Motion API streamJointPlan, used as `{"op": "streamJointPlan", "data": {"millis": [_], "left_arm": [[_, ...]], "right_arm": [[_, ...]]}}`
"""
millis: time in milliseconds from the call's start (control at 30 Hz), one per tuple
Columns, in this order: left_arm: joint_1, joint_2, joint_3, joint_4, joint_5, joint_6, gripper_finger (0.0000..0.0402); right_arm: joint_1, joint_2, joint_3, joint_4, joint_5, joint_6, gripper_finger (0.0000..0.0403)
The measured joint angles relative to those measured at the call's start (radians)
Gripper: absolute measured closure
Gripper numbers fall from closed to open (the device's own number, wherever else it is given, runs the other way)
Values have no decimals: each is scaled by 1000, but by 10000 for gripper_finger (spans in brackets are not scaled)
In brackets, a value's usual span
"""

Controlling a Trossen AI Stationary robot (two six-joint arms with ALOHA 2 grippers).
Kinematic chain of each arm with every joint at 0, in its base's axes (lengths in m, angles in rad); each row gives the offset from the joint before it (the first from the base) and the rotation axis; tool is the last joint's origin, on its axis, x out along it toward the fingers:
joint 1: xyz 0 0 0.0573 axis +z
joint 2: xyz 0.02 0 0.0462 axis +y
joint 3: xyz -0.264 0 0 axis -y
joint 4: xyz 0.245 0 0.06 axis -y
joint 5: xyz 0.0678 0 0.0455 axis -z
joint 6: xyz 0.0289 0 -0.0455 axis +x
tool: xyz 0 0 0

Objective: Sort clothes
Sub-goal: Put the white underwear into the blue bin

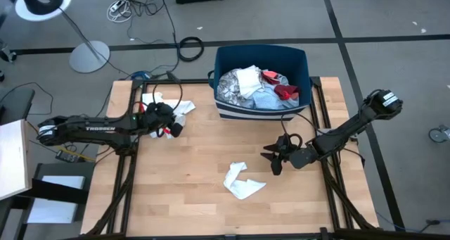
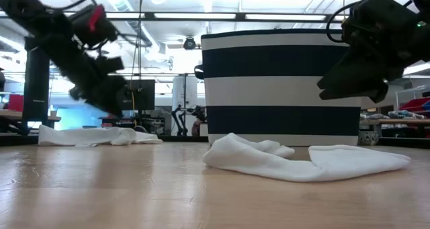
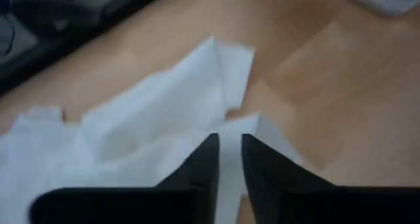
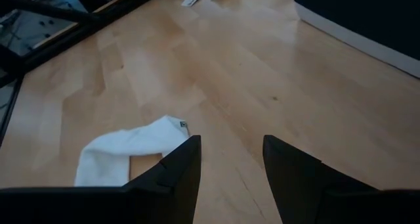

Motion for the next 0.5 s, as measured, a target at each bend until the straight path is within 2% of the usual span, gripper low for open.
{"op": "streamJointPlan", "data": {"millis": [200,300,367,400,500], "left_arm": [[1,0,-115,94,-1,-43,256],[1,19,-197,176,-1,-152,242],[1,29,-248,231,6,-234,254],[1,32,-265,265,22,-249,272],[-3,33,-294,361,89,-265,366]], "right_arm": [[-4,0,0,7,0,-29,238],[-6,0,0,15,0,-42,238],[-10,0,0,17,-1,-44,238],[-12,0,0,19,-1,-44,238],[-13,0,0,25,-1,-44,238]]}}
